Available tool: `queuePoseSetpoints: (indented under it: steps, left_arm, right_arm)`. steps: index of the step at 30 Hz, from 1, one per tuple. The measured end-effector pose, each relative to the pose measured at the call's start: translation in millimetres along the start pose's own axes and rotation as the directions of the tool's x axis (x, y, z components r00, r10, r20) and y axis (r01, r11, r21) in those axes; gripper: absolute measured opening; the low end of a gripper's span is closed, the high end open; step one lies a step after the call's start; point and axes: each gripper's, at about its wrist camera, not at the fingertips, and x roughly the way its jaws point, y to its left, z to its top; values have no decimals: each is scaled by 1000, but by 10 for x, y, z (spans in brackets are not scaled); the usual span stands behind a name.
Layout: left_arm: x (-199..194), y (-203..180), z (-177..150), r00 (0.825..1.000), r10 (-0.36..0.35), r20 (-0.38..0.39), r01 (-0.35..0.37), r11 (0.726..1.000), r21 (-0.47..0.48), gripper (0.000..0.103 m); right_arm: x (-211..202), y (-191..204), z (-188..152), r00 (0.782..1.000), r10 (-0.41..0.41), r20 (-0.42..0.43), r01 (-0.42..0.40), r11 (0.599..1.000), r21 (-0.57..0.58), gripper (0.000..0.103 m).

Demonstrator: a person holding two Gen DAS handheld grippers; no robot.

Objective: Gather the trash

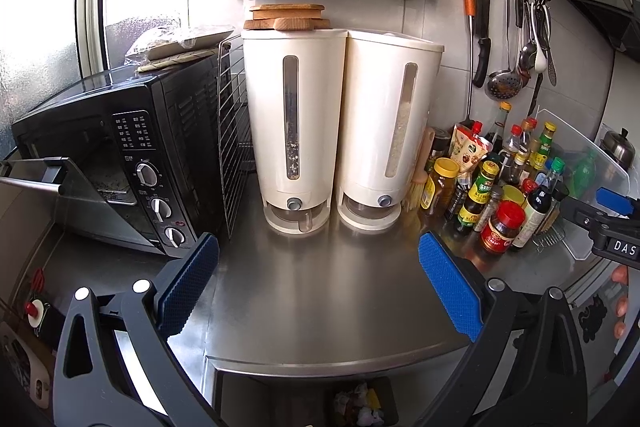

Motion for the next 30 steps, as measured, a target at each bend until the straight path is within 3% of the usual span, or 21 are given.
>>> queuePoseSetpoints:
  steps: [30]
  left_arm:
    - [-9,-35,7,1000,5,5,-5,1000,8,95]
  right_arm:
    - [32,27,-2,1000,11,-3,-11,1000,-4,100]
